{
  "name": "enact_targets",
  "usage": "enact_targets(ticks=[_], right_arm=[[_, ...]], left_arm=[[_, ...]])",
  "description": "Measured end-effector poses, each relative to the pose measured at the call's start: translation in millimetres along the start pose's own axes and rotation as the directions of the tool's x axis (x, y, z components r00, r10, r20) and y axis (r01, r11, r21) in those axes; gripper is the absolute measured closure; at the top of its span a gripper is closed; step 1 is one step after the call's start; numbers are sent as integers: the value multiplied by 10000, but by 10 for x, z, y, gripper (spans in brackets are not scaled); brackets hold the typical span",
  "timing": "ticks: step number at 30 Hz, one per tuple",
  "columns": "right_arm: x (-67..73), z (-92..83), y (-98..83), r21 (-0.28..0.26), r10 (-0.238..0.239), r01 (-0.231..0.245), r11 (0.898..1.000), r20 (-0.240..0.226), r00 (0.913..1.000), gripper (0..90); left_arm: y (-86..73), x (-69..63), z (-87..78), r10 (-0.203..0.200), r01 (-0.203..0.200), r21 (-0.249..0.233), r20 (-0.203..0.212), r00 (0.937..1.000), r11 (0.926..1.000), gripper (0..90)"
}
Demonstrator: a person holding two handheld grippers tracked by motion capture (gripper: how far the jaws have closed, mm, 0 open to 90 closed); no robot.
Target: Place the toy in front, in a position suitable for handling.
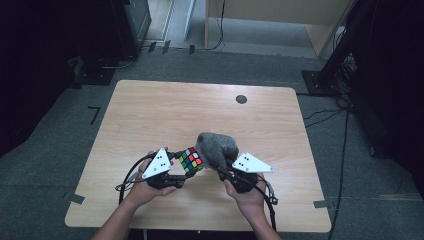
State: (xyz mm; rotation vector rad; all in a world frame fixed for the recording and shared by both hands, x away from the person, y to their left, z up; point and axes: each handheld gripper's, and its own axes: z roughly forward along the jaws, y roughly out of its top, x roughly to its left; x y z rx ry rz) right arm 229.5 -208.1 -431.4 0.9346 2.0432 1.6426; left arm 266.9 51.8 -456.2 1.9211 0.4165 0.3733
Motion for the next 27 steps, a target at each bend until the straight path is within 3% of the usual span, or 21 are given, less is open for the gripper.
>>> enact_targets(ticks=[3, 4, 7, 9, 10, 12, 14, 15, 17, 20, 23, 25, 27], right_arm=[[99, 37, 17, 207, -701, 696, 9974, 247, 9972, 784], [83, 40, 5, 237, -719, 711, 9972, 333, 9969, 784], [-78, 44, -87, 504, -153, 108, 9987, 904, 9958, 787], [-168, 64, -170, 757, 45, -123, 9971, 1026, 9947, 786], [-182, 88, -200, 884, 19, -101, 9960, 925, 9957, 786], [-142, 151, -230, 1013, -106, 99, 9948, 68, 9999, 785], [-42, 233, -251, 1114, -498, 605, 9919, -962, 9941, 780], [1, 272, -272, 1313, -788, 930, 9870, -1097, 9908, 781], [27, 311, -319, 1624, -1082, 1236, 9790, -1007, 9890, 783], [-5, 241, -257, 1081, -970, 1052, 9886, -783, 9922, 784], [-24, 143, -148, 542, -1452, 1479, 9875, -517, 9881, 783], [-33, 151, -170, 554, -1546, 1582, 9858, -642, 9859, 780], [-33, 214, -234, 967, -1293, 1399, 9854, -1084, 9857, 777]], left_arm=[[2, -8, 1, 3, -3, -8, -38, 10000, 10000, 342], [6, 12, -20, -106, 106, -106, -9, 9999, 9999, 342], [26, 116, -124, -653, 651, -655, -20, 9979, 9957, 342], [36, 173, -177, -1075, 1074, -977, 42, 9942, 9894, 342], [40, 184, -189, -1184, 1195, -1081, 165, 9928, 9869, 342], [47, 163, -173, -1154, 1176, -1043, 275, 9929, 9876, 342], [52, 133, -145, -1155, 1193, -1004, 436, 9924, 9878, 342], [55, 128, -141, -1185, 1230, -1028, 486, 9918, 9871, 342], [56, 132, -143, -1217, 1274, -1087, 572, 9909, 9859, 342], [40, 146, -143, -1222, 1282, -1013, 629, 9905, 9866, 342], [47, 154, -149, -1355, 1435, -1117, 762, 9878, 9833, 342], [56, 139, -143, -1250, 1310, -1020, 630, 9902, 9861, 342], [61, 144, -145, -1495, 1545, -1133, 513, 9874, 9815, 342]])
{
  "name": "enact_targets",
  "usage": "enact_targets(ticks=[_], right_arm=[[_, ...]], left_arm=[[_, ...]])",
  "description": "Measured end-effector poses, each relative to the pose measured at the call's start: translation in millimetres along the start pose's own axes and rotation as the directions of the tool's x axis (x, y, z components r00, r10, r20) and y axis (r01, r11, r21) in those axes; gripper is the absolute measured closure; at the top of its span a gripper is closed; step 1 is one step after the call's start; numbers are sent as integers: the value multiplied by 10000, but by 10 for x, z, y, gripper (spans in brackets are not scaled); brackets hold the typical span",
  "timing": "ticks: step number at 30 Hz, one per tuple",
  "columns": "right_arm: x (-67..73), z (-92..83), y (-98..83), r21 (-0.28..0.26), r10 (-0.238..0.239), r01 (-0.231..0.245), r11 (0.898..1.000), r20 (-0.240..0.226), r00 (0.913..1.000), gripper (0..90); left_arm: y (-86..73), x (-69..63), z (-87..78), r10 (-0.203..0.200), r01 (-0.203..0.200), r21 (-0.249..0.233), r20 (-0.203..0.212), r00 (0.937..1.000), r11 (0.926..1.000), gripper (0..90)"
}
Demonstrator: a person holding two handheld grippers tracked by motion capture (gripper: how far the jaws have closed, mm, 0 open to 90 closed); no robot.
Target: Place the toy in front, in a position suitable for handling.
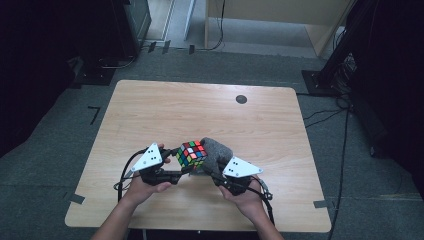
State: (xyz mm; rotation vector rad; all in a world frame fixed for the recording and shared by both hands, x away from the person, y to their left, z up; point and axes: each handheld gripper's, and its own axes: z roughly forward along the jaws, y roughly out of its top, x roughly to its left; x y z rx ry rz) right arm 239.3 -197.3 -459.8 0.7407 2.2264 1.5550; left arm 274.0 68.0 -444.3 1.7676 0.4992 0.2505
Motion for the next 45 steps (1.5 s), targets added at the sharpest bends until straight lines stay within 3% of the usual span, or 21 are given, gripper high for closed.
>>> enact_targets(ticks=[2, 4, 6, 8, 11, 14, 17, 20, 25, 28, 32, 34, 36, 40, 42, 45], right_arm=[[43, 89, -58, 468, -44, 59, 9989, -328, 9995, 777], [115, 163, -88, 446, 191, -154, 9989, -848, 9962, 776], [218, 227, -77, 387, 138, -91, 9992, -1233, 9923, 774], [315, 255, -47, 279, -346, 388, 9989, -1394, 9896, 772], [302, 227, -22, -10, -293, 293, 9996, -1077, 9937, 781], [185, 160, -49, -216, 212, -222, 9995, -478, 9986, 788], [95, 142, -94, -210, 685, -680, 9975, 251, 9973, 789], [121, 169, -95, -302, 904, -902, 9955, 65, 9959, 786], [289, 223, -22, -152, 106, -116, 9998, -652, 9978, 783], [204, 183, -35, -84, 129, -131, 9999, -238, 9996, 786], [-6, 65, -72, -446, 1054, -1022, 9938, 784, 9913, 788], [-7, 61, -66, -484, 1213, -1181, 9918, 698, 9902, 786], [74, 112, -54, -306, 1047, -1036, 9941, 371, 9938, 782], [232, 236, -70, -135, 888, -901, 9958, -779, 9930, 781], [243, 237, -63, -180, 729, -744, 9971, -728, 9947, 784], [116, 152, -62, -353, 1069, -1077, 9936, -255, 9939, 787]], left_arm=[[10, 27, -15, -455, 448, -401, -170, 9988, 9982, 341], [4, 50, -11, -922, 896, -770, -315, 9952, 9930, 342], [-20, 35, 25, -1035, 997, -759, -483, 9935, 9921, 342], [-38, 1, 67, -1000, 974, -550, -477, 9938, 9937, 342], [-36, -17, 81, -972, 947, -568, -431, 9943, 9939, 342], [-27, -2, 58, -1047, 1006, -670, -600, 9927, 9927, 342], [-10, 9, 35, -1219, 1173, -837, -512, 9912, 9896, 342], [-2, -27, 59, -1233, 1187, -861, -506, 9911, 9892, 342], [-24, -62, 100, -1208, 1171, -719, -495, 9914, 9905, 342], [-16, -50, 76, -1236, 1186, -840, -575, 9907, 9894, 342], [-3, -33, 45, -1209, 1148, -955, -613, 9908, 9888, 342], [-10, -42, 64, -1284, 1228, -912, -585, 9900, 9882, 342], [-13, -55, 80, -1409, 1352, -989, -535, 9886, 9859, 342], [-17, -72, 101, -1473, 1440, -910, -312, 9886, 9854, 342], [-16, -83, 103, -1296, 1255, -859, -435, 9906, 9884, 342], [-9, -50, 71, -1314, 1259, -974, -518, 9900, 9873, 342]])
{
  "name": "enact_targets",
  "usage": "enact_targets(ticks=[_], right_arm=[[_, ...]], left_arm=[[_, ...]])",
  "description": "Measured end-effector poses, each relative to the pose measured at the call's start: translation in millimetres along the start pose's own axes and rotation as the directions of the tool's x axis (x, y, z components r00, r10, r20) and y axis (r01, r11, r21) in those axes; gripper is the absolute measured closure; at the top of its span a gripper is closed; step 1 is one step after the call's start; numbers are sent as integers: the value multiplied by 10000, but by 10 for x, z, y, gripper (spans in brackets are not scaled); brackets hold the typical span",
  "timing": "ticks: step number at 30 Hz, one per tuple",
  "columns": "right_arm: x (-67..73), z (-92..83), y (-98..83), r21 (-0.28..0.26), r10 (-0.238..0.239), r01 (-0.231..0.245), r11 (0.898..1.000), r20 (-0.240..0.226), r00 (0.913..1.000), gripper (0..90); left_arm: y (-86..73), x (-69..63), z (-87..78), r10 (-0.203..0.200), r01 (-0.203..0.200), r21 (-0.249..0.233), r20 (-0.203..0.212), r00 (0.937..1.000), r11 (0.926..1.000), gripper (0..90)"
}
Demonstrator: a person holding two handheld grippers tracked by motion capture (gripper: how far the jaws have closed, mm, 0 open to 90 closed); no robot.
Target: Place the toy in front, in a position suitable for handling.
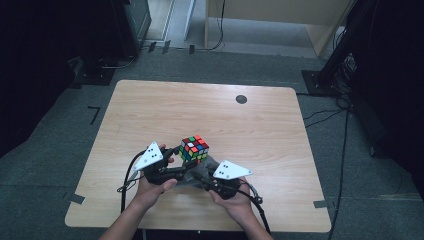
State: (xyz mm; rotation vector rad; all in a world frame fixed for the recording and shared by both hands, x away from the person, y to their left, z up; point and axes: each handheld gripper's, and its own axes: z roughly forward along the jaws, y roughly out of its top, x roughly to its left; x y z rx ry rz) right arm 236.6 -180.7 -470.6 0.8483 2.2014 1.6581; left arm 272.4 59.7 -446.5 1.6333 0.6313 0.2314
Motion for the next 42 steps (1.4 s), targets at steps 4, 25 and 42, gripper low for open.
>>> enact_targets(ticks=[4, 25, 42], right_arm=[[-209, -153, 7, -239, 234, -205, 9995, 1284, 9914, 784], [-301, -399, 159, -1367, 1089, -900, 9865, 1377, 9845, 781], [-411, -375, 30, -1030, 1533, -1326, 9858, 2299, 9611, 775]], left_arm=[[1, 69, -39, 81, -79, 149, -152, 9999, 9999, 342], [-98, -159, 86, 2888, -2881, 1565, 188, 9572, 9447, 342], [-73, -68, 44, 2475, -2438, 1421, -84, 9689, 9594, 342]])
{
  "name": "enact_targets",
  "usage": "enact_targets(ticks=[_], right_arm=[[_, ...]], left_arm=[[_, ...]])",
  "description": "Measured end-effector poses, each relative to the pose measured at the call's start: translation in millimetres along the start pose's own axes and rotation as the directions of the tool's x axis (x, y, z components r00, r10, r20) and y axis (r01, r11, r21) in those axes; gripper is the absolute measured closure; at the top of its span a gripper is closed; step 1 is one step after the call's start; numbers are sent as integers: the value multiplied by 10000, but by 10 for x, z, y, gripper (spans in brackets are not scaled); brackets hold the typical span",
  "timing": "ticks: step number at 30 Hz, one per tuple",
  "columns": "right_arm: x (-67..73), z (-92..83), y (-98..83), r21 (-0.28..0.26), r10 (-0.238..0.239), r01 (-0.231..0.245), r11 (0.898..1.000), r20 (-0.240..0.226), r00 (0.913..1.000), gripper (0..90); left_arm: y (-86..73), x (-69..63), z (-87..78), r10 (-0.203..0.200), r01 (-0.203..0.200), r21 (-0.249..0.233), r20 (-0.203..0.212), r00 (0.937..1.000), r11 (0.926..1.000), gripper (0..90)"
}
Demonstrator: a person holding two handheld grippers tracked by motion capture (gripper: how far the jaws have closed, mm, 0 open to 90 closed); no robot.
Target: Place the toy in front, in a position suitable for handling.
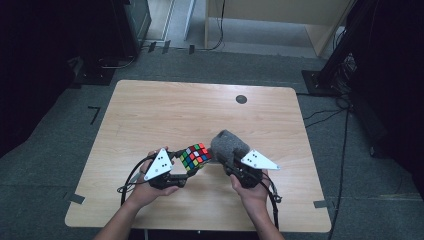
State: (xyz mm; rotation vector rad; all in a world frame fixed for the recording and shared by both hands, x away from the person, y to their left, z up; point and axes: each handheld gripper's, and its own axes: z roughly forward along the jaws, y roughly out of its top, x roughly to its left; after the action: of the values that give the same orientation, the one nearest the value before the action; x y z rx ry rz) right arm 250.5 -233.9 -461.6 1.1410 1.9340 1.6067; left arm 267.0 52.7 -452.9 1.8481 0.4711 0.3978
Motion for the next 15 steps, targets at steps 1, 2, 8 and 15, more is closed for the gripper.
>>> enact_targets(ticks=[1, 2, 8, 15], right_arm=[[-48, 15, -24, 177, 184, -187, 9997, 149, 9997, 768], [-88, 33, -46, 373, 334, -342, 9987, 196, 9992, 753], [-141, 160, -109, 1231, 397, -407, 9916, 107, 9992, 506], [-185, 104, -40, 1703, -98, -204, 9852, 1742, 9847, 322]], left_arm=[[-1, 19, -4, -159, 159, -46, 10, 9999, 9999, 341], [0, 32, -9, -297, 297, -82, -7, 9996, 9995, 342], [-12, 108, -10, -900, 900, -8, -165, 9958, 9959, 341], [-41, 250, -52, -1749, 1744, -132, -536, 9831, 9846, 341]])
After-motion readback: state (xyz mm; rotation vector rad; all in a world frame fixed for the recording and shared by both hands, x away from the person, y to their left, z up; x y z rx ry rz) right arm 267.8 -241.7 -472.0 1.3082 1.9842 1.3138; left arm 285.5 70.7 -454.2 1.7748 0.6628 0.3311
